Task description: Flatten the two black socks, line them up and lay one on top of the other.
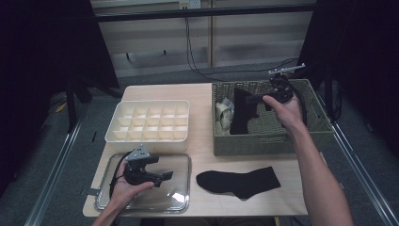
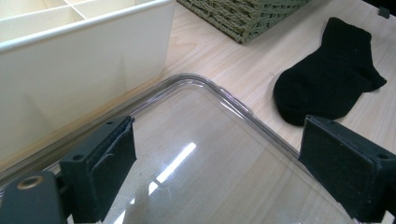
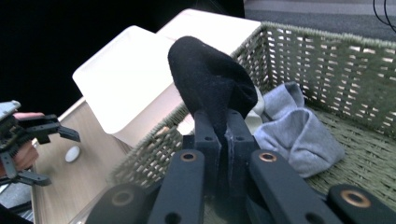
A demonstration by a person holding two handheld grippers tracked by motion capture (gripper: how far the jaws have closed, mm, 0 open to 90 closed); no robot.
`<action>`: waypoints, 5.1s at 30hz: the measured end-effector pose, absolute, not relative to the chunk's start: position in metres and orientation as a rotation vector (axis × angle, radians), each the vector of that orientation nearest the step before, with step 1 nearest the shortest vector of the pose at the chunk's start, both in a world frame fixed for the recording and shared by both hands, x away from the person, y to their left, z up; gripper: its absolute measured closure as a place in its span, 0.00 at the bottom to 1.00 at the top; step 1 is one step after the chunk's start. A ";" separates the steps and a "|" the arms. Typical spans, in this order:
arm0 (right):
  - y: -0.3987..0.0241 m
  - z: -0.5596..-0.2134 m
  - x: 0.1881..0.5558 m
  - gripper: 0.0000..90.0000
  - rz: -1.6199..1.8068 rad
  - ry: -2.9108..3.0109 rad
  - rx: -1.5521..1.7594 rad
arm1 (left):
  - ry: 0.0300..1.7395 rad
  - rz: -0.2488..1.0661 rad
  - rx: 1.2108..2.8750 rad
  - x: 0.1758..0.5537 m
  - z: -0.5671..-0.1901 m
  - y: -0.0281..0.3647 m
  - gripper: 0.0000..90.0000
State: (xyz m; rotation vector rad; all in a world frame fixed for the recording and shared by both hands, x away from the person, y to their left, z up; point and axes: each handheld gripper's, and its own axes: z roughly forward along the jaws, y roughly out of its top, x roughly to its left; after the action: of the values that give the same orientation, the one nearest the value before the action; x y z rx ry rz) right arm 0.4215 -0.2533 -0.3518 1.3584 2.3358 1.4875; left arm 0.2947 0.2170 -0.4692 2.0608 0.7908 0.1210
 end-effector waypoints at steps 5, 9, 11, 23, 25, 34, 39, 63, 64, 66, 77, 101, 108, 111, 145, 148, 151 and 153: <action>-0.255 -0.342 0.419 0.96 1.519 2.312 1.343 | 0.790 0.121 2.062 0.295 -0.469 0.217 0.12; -0.256 -0.336 0.417 0.96 1.546 2.291 1.335 | 0.790 0.122 2.061 0.295 -0.469 0.217 0.12; -0.257 -0.332 0.415 0.96 1.558 2.277 1.329 | 0.791 0.120 2.056 0.296 -0.469 0.217 0.12; -0.253 -0.315 0.408 0.96 1.633 2.235 1.277 | 0.789 0.127 2.050 0.296 -0.469 0.218 0.11; -0.251 -0.313 0.404 0.96 1.646 2.226 1.269 | 0.789 0.130 2.053 0.294 -0.469 0.218 0.11; -0.247 -0.300 0.387 0.96 1.690 2.200 1.222 | 0.775 0.134 2.058 0.291 -0.468 0.218 0.11; -0.247 -0.295 0.382 0.96 1.709 2.192 1.207 | 0.772 0.137 2.064 0.291 -0.469 0.216 0.11; -0.257 -0.264 0.348 0.96 1.766 2.086 1.145 | 0.774 0.140 2.047 0.288 -0.468 0.208 0.07; -0.256 -0.263 0.347 0.96 1.766 2.086 1.144 | 0.777 0.137 2.042 0.287 -0.468 0.208 0.07; -0.255 -0.260 0.343 0.96 1.765 2.091 1.136 | 0.776 0.145 2.048 0.287 -0.467 0.208 0.07; -0.245 -0.248 0.320 0.97 1.792 2.096 1.089 | 0.774 0.132 2.052 0.288 -0.468 0.205 0.08; -0.236 -0.288 0.258 0.97 1.723 2.134 1.108 | 0.626 0.141 2.042 0.287 -0.441 0.166 0.32; -0.235 -0.314 0.248 0.97 1.745 2.145 1.148 | 0.552 0.134 2.042 0.283 -0.437 0.143 0.44; -0.234 -0.320 0.246 0.97 1.748 2.150 1.157 | 0.532 0.129 2.045 0.283 -0.437 0.138 0.48; -0.220 -0.370 0.243 0.97 1.798 2.206 1.227 | 0.425 -0.092 2.086 0.285 -0.452 0.101 0.96; -0.228 -0.376 0.237 0.97 1.783 2.206 1.258 | 0.399 -0.118 2.091 0.277 -0.446 0.109 0.96; -0.229 -0.382 0.234 0.97 1.771 2.201 1.276 | 0.366 -0.143 2.115 0.268 -0.443 0.114 0.96; -0.231 -0.389 0.231 0.97 1.758 2.202 1.295 | 0.344 -0.146 2.133 0.261 -0.442 0.116 0.96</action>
State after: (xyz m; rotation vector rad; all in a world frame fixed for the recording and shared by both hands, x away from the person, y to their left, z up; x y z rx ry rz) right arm 0.2310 -0.2306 -0.3887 1.2950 2.2024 1.7578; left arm 0.2613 0.1164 -0.4423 2.1328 0.3440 -0.1455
